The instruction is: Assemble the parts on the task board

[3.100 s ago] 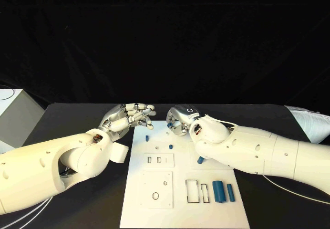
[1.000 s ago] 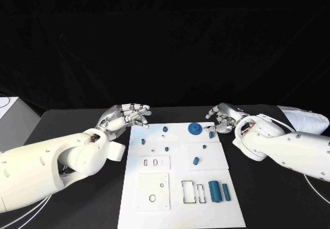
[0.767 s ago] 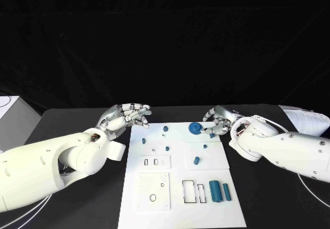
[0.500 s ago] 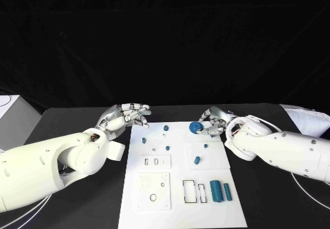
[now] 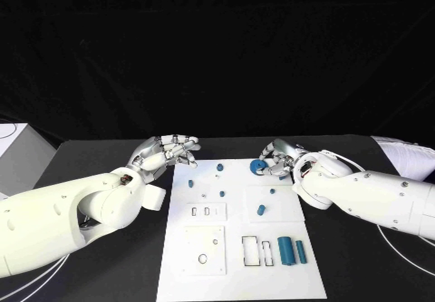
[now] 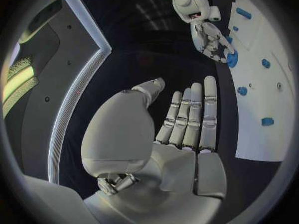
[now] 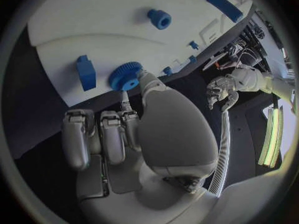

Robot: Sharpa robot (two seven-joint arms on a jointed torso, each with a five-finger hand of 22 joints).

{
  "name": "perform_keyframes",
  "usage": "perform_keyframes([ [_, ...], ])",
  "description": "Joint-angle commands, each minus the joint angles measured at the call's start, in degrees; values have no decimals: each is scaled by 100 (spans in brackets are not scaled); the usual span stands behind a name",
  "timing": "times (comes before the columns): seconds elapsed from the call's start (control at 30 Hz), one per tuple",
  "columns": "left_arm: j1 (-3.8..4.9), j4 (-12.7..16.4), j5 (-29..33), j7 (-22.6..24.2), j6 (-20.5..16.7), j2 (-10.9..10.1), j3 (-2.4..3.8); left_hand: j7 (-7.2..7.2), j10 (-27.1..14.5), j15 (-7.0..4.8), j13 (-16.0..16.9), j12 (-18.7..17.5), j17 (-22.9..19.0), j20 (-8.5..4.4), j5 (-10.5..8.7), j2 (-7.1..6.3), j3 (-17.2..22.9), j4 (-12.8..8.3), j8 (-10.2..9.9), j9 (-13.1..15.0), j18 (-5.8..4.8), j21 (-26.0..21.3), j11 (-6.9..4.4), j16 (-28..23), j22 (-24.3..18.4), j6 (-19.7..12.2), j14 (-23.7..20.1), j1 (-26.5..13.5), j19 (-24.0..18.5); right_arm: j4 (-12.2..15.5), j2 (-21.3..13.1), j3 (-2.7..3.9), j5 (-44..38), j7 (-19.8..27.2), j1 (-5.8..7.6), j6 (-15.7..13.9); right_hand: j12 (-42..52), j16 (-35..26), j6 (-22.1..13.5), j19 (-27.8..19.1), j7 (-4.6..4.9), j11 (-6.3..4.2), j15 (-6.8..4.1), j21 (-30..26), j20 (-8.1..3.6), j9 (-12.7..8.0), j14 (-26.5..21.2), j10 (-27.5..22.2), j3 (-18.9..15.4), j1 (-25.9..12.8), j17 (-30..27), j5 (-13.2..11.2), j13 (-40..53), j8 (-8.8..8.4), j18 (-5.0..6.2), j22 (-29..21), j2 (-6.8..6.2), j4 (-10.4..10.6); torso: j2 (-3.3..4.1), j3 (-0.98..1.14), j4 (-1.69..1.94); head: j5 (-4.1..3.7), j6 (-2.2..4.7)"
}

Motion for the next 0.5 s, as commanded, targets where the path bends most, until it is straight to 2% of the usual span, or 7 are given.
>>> perform_keyframes([
  [0.03, 5, 13, 17, 34, 125, 5, 4, 179, -55, -16, -6, 25, -4, 10, -21, 49, 12, -26, 13, 7, 68, 6, -2, 37, 5, -51, -35, 1, -34, -43, 23, 0, -165, -59, -3, 38, 41, 37, 44, 350, -11, -19, 18, 29, 37, 7, 596, 299, 35, 60, 1507, 37, 1103, 41, -101, 1093, -7, 12, -1, 2, -5, 4, -6],
  [0.4, 5, 18, 17, 25, 128, 2, 4, 180, -59, -16, -6, 26, -8, 10, -22, 53, 16, -30, 14, 7, 69, 23, -1, 44, 14, -54, -36, 4, -35, -97, 64, 0, -354, -111, -3, 70, 84, 37, 143, 370, -33, -41, 0, 60, 22, 5, 596, 345, 210, 232, 1507, 18, 1161, 85, -111, 1134, 35, -14, 0, 5, -9, 7, -19],
  [0.43, 5, 18, 17, 24, 128, 2, 4, 180, -59, -16, -6, 26, -8, 10, -22, 53, 16, -30, 14, 7, 69, 23, -1, 44, 14, -54, -36, 4, -35, -100, 67, 0, -371, -115, -3, 77, 89, 37, 175, 375, -38, -47, -5, 69, 15, -9, 596, 351, 337, 300, 1507, -137, 1171, 85, -113, 1147, 32, -26, 0, 5, -9, 7, -19],
  [0.5, 5, 20, 17, 23, 130, 3, 4, 180, -59, -16, -6, 26, -8, 10, -22, 53, 16, -30, 14, 7, 69, 23, -1, 44, 14, -54, -36, 4, -35, -107, 79, -2, -437, -129, -4, 101, 123, 37, 215, 380, -45, -53, -10, 76, 12, -15, 596, 387, 421, 336, 1507, -184, 1213, 93, -116, 1157, 25, -35, 2, 8, -8, 10, -24],
])
